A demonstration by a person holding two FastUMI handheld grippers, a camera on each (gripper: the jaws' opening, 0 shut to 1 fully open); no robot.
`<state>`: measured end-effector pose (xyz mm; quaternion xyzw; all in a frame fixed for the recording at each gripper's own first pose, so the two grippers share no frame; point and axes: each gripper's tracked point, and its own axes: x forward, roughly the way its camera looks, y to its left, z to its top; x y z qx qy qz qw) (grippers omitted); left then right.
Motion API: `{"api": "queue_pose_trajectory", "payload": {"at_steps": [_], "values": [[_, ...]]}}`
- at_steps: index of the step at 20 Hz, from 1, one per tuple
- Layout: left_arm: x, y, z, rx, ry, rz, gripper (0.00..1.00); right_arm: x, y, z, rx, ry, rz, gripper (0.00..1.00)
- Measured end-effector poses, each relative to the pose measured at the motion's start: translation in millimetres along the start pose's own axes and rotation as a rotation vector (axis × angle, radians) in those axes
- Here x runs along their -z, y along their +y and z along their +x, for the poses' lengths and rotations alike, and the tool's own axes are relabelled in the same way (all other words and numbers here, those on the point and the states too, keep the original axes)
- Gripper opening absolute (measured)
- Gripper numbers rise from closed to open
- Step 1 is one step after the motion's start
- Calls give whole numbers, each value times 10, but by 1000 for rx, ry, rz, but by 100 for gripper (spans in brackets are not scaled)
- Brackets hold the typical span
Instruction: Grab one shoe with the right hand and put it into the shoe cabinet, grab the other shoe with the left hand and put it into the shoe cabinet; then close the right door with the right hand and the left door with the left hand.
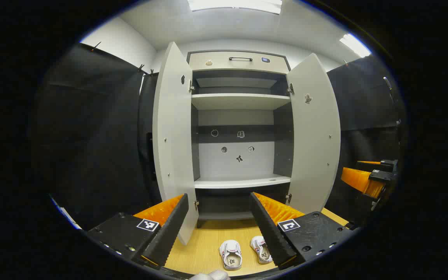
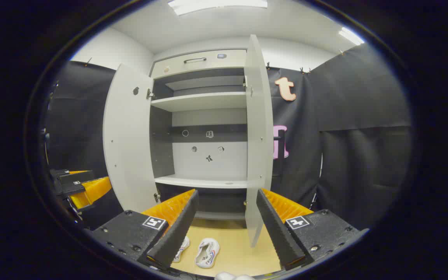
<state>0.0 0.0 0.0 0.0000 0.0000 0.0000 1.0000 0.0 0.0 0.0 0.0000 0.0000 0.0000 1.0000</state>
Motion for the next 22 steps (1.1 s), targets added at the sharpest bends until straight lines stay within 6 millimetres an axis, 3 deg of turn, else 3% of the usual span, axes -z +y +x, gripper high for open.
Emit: {"api": "queue_pose_trajectory", "payload": {"at_steps": [11, 14, 17, 21, 22], "values": [[1, 58, -208, 6, -6, 21, 95, 21, 106, -192, 7, -2, -1, 97], [9, 115, -249, -1, -6, 10, 95, 139, 161, -198, 3, 19, -13, 97], [46, 172, -292, -6, 3, 0, 95, 460, 218, -137, -5, 81, -14, 97], [63, 259, -296, -20, 9, 16, 95, 1203, 314, -24, -23, 254, 4, 94], [65, 276, -290, -21, 12, 21, 95, 1422, 351, 14, -32, 298, 13, 98]]}}
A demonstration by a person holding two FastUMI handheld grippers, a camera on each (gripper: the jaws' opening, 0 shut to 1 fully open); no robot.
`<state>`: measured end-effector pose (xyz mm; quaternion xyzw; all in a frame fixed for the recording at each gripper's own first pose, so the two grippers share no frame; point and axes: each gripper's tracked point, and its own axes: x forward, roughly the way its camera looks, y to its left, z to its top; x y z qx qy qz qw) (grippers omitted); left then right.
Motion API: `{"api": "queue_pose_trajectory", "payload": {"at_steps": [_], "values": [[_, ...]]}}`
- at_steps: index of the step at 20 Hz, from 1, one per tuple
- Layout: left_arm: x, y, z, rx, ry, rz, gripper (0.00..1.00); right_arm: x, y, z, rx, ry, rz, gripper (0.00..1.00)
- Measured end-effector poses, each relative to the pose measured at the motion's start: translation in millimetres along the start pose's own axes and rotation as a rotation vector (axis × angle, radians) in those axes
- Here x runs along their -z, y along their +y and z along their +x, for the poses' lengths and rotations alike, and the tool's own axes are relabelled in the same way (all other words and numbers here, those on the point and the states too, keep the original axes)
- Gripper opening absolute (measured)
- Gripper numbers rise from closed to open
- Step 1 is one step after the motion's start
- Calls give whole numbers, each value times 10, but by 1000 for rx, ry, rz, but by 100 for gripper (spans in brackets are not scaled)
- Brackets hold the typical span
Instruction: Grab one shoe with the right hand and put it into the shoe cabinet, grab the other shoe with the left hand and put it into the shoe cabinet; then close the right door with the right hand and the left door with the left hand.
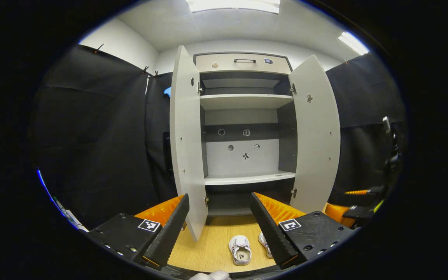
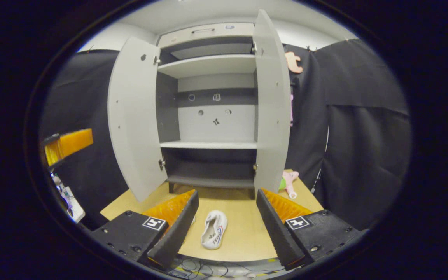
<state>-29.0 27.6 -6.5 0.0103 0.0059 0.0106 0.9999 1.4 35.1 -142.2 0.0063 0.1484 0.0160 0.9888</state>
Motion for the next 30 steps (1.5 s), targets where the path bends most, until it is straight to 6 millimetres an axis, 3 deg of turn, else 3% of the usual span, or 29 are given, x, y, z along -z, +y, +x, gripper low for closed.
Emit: {"api": "queue_pose_trajectory", "payload": {"at_steps": [3, 7, 9, 10, 12, 17, 19, 20, 21, 24, 25, 26, 27, 28, 30], "values": [[28, 47, -6, -12, 14, 17, 95, 699, 178, 302, -52, 167, 34, 93], [62, 106, -43, -40, 27, 20, 96, 1435, 450, 684, -98, 329, 64, 85], [83, 126, -58, -52, 41, 14, 95, 1705, 577, 868, -117, 387, 78, 83], [84, 127, -63, -55, 44, 11, 96, 1813, 635, 961, -128, 405, 83, 77], [99, 164, -57, -74, 50, 25, 96, 1990, 688, 1219, -125, 437, 65, 79], [145, 217, -27, -112, 73, 49, 96, 2280, 687, 1797, -99, 515, 70, 74], [144, 250, 0, -131, 78, 62, 96, 2305, 715, 2014, -98, 530, 88, 74], [137, 266, 21, -140, 80, 64, 96, 2309, 709, 2107, -96, 533, 93, 66], [143, 271, 52, -147, 84, 66, 96, 2330, 705, 2190, -91, 537, 93, 71], [150, 266, 145, -167, 95, 62, 96, 2366, 691, 2467, -85, 541, 75, 69], [161, 253, 185, -167, 98, 61, 96, 2385, 679, 2527, -83, 546, 68, 59], [183, 235, 219, -168, 105, 62, 96, 2394, 689, 2581, -86, 548, 65, 64], [216, 208, 258, -165, 113, 59, 96, 2378, 698, 2602, -86, 541, 60, 59], [241, 185, 303, -160, 121, 53, 96, 2376, 729, 2621, -103, 540, 62, 46], [251, 168, 380, -169, 134, 27, 96, 2415, 727, 2668, -118, 555, 75, 41]]}}
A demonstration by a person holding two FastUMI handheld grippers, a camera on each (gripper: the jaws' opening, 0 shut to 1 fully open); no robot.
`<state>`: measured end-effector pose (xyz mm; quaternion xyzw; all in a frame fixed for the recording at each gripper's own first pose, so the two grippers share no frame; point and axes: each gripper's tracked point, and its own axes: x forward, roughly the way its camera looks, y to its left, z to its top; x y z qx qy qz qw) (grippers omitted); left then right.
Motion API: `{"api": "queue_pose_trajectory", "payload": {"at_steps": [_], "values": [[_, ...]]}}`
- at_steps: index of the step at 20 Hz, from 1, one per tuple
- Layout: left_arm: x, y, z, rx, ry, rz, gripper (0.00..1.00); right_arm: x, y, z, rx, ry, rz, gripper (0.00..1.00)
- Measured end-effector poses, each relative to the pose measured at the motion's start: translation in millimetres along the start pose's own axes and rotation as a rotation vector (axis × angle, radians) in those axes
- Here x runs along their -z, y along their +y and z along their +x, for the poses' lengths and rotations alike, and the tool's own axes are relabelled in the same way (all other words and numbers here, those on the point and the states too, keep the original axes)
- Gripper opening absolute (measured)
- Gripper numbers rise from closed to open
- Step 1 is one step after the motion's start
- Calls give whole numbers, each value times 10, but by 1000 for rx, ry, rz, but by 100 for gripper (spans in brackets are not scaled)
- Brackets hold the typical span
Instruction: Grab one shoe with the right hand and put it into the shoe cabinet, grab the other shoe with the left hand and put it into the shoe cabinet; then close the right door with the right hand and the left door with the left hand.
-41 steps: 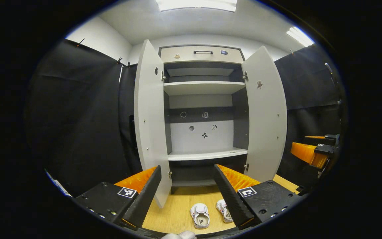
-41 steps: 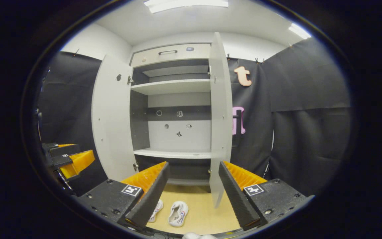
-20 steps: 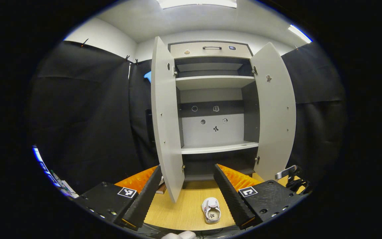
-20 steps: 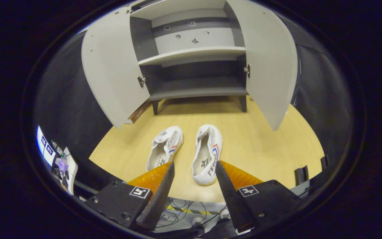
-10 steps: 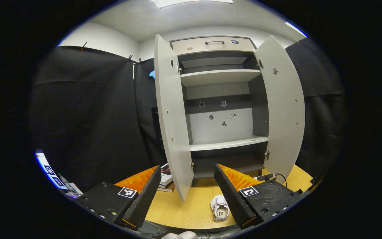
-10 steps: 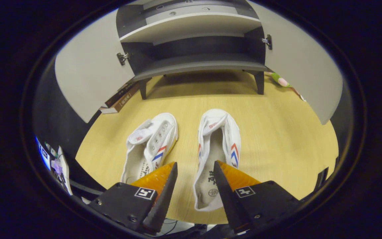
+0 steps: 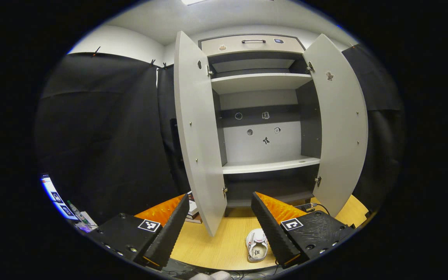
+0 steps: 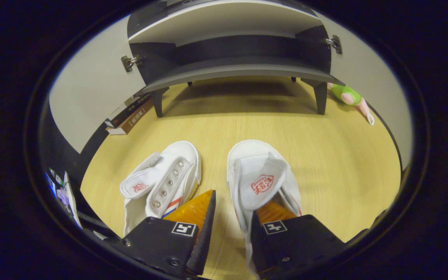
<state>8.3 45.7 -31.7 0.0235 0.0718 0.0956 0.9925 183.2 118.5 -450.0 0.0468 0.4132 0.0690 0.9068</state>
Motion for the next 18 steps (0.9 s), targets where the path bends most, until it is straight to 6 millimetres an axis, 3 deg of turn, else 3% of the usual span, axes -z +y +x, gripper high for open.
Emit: {"api": "queue_pose_trajectory", "payload": {"at_steps": [1, 3, 4, 8, 11, 13, 18], "values": [[-8, -44, 28, 12, 4, -18, 96, -6, -59, -10, 12, -5, 9, 46], [-1, -104, 106, 18, 17, -25, 96, -34, -53, 20, -19, -10, 7, 18], [-26, -130, 135, 19, 12, -24, 100, -41, -56, 27, -27, -8, -10, 14], [-18, -228, 167, 32, 23, -22, 96, -145, -82, -74, -86, 14, -39, 7], [-85, -194, 151, 21, -4, -26, 100, -294, -111, -313, -89, -18, -52, 8], [-93, -180, 139, 18, -15, -25, 96, -426, -62, -531, -90, -59, -70, 8], [-82, -130, 55, 7, -53, -17, 96, -1032, 193, -1246, -128, -194, -100, 7]]}}
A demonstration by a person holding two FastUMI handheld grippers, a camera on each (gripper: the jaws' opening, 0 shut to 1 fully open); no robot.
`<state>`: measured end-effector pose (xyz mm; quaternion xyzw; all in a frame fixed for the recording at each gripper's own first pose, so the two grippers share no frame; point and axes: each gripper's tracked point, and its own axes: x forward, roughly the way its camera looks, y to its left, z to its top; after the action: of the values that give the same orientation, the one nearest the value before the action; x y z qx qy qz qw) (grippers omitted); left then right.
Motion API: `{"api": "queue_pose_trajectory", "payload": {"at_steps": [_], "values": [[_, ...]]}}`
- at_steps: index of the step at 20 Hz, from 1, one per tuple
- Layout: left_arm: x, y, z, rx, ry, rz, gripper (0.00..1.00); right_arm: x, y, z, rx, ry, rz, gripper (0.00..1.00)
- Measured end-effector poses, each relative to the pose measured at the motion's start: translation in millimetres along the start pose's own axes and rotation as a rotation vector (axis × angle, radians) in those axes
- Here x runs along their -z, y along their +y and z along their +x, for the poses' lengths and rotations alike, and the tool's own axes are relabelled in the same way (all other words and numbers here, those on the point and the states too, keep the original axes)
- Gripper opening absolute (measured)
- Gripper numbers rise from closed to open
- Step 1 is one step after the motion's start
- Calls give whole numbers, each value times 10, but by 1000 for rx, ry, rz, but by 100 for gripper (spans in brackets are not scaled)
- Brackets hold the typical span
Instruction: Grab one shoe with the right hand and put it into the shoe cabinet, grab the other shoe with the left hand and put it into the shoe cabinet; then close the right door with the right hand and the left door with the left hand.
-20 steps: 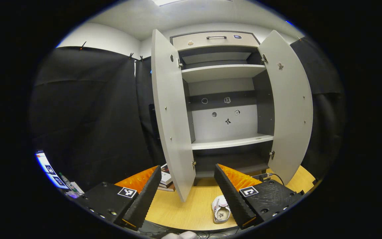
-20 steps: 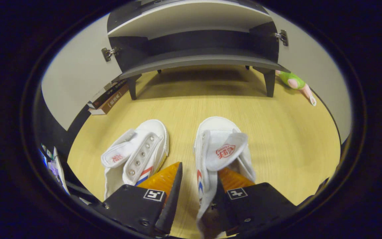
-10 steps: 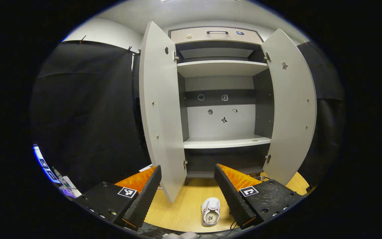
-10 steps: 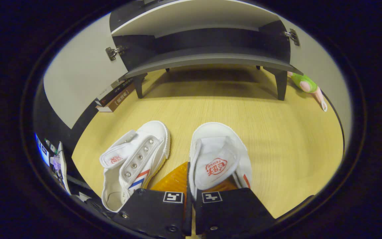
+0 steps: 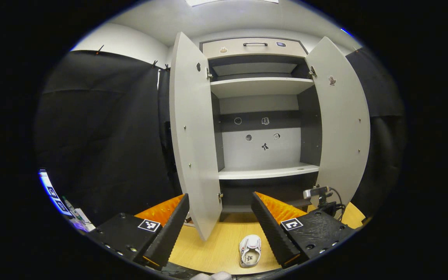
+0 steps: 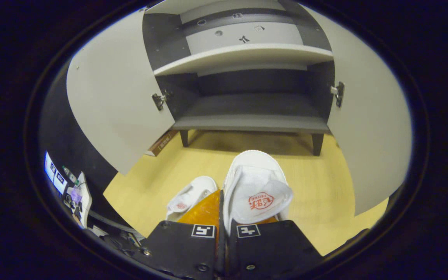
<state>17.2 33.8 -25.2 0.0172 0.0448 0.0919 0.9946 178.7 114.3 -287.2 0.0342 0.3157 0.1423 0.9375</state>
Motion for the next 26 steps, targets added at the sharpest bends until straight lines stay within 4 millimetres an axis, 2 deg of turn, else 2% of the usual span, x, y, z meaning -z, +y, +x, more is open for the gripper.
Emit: {"api": "queue_pose_trajectory", "payload": {"at_steps": [5, 7, 13, 19, 22, 26], "values": [[51, 7, -109, 14, -11, -24, 96, -897, 205, -433, -4, -154, -14, 7], [70, -1, -129, 18, -12, -32, 97, -1248, 256, -486, -9, -202, -15, 8], [57, 91, -208, -20, -32, -6, 97, -2144, 140, -315, 42, -289, -4, 8], [118, 240, -310, -91, -11, 18, 96, -3129, 3, -159, 99, -396, -59, 7], [119, 273, -294, -126, -5, 17, 96, -3555, -124, 33, 140, -417, -91, 7], [159, 274, -287, -163, 4, 5, 96, -3956, -313, 414, 187, -402, -103, 7]]}}
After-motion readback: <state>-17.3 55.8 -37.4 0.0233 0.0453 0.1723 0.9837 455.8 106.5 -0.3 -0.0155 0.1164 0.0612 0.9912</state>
